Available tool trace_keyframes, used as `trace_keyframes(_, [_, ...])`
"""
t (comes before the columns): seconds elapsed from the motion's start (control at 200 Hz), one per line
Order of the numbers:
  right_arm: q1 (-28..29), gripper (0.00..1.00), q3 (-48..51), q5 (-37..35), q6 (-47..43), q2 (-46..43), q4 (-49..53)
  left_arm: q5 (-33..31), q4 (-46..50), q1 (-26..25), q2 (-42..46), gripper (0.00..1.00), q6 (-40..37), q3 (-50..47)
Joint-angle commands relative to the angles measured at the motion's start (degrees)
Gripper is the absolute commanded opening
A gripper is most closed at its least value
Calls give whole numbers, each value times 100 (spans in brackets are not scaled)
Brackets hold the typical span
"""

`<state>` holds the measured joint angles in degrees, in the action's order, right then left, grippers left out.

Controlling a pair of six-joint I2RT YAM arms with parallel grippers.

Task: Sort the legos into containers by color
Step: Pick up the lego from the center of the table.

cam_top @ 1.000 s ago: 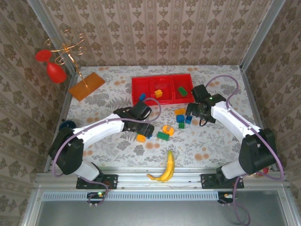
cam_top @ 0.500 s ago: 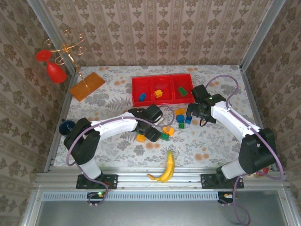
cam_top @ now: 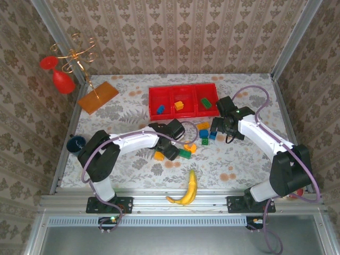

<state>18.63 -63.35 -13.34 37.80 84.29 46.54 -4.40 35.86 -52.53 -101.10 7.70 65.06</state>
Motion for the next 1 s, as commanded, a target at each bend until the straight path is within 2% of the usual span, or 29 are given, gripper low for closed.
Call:
trace_keyframes(0.0, [9, 100, 72, -127, 139, -16, 93, -141, 194, -20, -110, 63, -50, 53])
trace_keyframes(0.205, [9, 100, 130, -45, 166, -7, 5, -301, 176, -16, -227, 58, -67, 11])
trace_keyframes(0.49, [17, 100, 157, 8, 175, 21, -58, -434, 150, -26, -381, 57, -85, 33])
trace_keyframes(0.655, [9, 100, 152, 3, 175, 17, -58, -474, 150, -29, -445, 54, -94, 46])
trace_keyframes(0.995, [9, 100, 146, -43, 192, 4, -59, -560, 167, -21, -439, 39, -92, 86])
